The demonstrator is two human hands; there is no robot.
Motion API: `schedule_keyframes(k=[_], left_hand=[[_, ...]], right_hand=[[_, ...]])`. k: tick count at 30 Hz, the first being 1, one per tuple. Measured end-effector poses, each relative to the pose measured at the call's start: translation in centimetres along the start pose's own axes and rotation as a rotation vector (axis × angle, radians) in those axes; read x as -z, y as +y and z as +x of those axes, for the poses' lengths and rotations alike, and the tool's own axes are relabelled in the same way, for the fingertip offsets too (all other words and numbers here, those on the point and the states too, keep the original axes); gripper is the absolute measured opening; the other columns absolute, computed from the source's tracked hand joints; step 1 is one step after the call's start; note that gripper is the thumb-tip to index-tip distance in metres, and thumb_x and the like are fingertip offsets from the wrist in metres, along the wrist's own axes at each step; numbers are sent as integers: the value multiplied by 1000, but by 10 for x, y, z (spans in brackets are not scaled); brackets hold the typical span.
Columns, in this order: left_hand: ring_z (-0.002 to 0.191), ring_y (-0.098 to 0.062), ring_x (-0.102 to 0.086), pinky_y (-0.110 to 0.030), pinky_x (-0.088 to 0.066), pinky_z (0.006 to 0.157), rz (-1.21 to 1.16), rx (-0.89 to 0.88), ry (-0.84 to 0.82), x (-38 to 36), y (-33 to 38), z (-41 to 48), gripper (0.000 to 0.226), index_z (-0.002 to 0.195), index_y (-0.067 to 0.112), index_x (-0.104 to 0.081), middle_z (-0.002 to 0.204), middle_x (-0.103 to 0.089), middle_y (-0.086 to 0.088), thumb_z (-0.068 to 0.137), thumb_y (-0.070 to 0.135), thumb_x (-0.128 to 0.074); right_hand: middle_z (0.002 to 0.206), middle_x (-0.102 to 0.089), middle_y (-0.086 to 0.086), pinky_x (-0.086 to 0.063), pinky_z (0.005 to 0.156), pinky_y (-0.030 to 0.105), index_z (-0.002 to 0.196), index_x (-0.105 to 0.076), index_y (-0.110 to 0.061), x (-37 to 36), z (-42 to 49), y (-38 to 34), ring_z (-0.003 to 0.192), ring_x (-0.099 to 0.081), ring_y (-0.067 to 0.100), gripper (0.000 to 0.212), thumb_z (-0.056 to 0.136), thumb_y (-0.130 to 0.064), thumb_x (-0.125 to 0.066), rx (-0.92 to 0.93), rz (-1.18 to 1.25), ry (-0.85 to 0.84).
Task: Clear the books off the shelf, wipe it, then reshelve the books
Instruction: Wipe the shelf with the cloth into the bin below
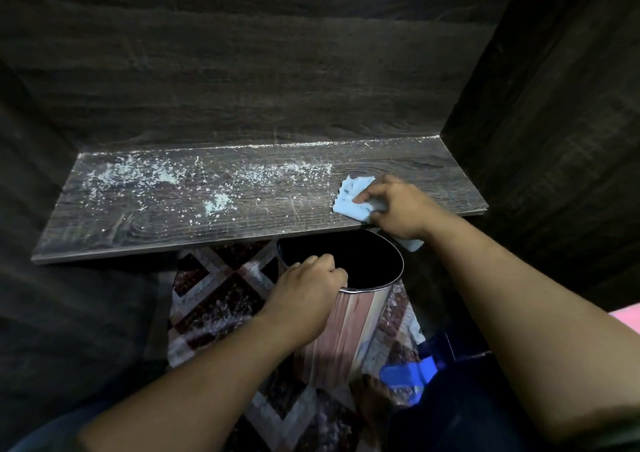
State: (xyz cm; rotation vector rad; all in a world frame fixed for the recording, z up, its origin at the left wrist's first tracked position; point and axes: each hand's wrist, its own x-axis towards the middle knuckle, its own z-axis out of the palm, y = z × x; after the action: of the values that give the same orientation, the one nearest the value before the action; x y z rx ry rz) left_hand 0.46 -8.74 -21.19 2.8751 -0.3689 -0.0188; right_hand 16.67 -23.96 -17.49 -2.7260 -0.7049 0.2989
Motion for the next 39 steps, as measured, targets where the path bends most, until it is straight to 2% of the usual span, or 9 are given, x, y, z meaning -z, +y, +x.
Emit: schedule_keyframes(k=[4, 10, 13, 16, 19, 26, 31, 35, 39], left_hand=[[106, -20, -49, -32, -41, 84, -7, 13, 21, 2, 0, 2, 28, 110, 22, -58, 107, -49, 2, 86, 8, -55], [105, -20, -49, -32, -41, 84, -33, 41, 38, 2, 1, 9, 28, 112, 22, -57, 107, -49, 1, 88, 8, -56], [108, -21, -48, -34, -41, 88, -19, 65, 6, 0, 5, 15, 30, 115, 20, -57, 110, -49, -1, 88, 9, -53], [106, -21, -48, -34, -41, 89, -10, 59, -15, -3, 6, 20, 30, 115, 20, -57, 109, -48, -1, 85, 20, -62], [108, -22, -48, -35, -40, 90, -22, 56, -11, -6, 7, 23, 29, 117, 18, -56, 111, -47, -2, 89, 12, -52], [110, -22, -46, -33, -39, 90, -18, 40, -7, -8, 14, 28, 38, 120, 19, -54, 114, -46, -2, 85, 4, -51], [109, -23, -47, -33, -40, 89, -10, 40, 5, -10, 17, 28, 37, 119, 19, -55, 113, -47, -2, 85, 6, -52], [110, -23, -46, -33, -38, 91, -23, 49, 15, -12, 19, 29, 37, 122, 19, -53, 115, -46, -2, 88, 5, -47], [110, -24, -46, -35, -38, 91, -29, 58, 36, -12, 17, 31, 36, 122, 18, -53, 113, -46, -3, 89, 5, -48]], right_hand=[[120, -54, -8, -35, 97, 17, 102, -69, -40, 12, -6, 6, 113, -50, 10, 36, 82, -11, -61, -11, 138, 6], [148, -29, 21, -28, 110, 39, 141, -46, -23, 26, 26, 63, 131, -35, 40, 45, 96, -27, -46, -386, 34, 517], [160, -2, 18, -15, 115, 46, 151, -24, -25, 29, 52, 86, 142, -11, 40, 55, 100, -46, -31, -480, -71, 371], [161, 1, 14, -8, 118, 46, 152, -19, -28, 22, 76, 98, 147, 1, 31, 62, 97, -57, -28, -441, -105, 188], [158, -14, 13, -17, 118, 45, 151, -22, -30, 23, 90, 92, 145, -13, 32, 62, 94, -53, -34, -437, -80, 167], [144, -46, 9, -37, 105, 34, 137, -52, -32, 6, 62, 50, 127, -47, 32, 47, 91, -20, -53, -42, -104, 205], [156, -19, 19, -30, 109, 45, 145, -38, -23, 18, 70, 62, 135, -30, 42, 56, 90, -24, -53, -310, -108, 567], [158, 13, 21, -2, 118, 45, 154, -8, -16, 24, 92, 94, 146, 12, 37, 72, 97, -54, -32, -467, -207, 255], [161, 6, 14, -7, 119, 44, 155, -3, -14, 27, 104, 97, 148, 4, 30, 80, 96, -59, -34, -499, -131, 125]])
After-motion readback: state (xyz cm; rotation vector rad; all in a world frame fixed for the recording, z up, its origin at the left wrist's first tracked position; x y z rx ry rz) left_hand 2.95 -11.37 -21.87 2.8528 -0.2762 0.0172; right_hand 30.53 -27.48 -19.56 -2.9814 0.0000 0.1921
